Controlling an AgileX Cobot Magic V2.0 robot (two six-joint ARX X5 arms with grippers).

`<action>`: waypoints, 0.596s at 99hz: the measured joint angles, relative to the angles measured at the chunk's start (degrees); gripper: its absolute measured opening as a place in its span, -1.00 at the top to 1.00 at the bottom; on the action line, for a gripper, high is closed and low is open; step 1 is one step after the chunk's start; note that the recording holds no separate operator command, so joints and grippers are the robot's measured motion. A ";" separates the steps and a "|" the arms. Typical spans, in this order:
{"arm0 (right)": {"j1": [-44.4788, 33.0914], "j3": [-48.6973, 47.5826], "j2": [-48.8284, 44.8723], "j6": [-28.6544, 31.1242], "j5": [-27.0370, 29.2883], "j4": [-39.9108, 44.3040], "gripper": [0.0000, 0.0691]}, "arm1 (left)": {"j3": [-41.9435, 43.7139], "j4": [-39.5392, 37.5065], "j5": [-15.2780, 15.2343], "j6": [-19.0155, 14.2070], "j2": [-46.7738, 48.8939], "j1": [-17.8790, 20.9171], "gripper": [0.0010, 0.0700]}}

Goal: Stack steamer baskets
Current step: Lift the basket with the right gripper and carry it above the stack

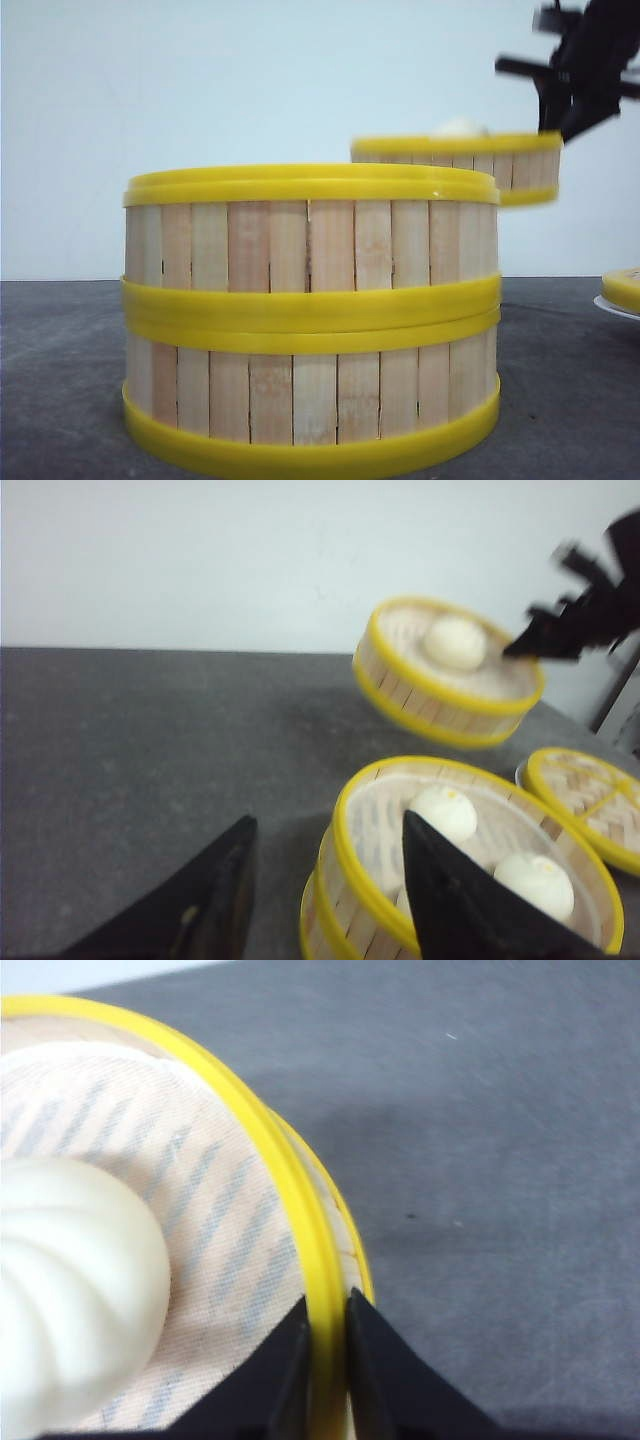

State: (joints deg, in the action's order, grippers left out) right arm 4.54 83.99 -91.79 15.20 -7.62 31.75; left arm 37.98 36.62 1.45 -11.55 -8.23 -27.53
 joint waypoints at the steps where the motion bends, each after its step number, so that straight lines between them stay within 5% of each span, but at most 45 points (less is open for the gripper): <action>1: 0.07 0.07 0.31 -0.15 -0.13 0.26 0.90 | 0.00 0.09 -0.02 0.00 0.00 0.00 0.25; 59: 11.85 0.22 15.17 -8.31 -6.16 15.63 0.90 | 0.00 1.36 -0.02 0.15 0.00 0.00 0.25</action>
State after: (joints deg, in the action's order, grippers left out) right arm 16.38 84.20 -76.62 6.90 -13.78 47.37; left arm 37.98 37.98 1.43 -11.40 -8.23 -27.53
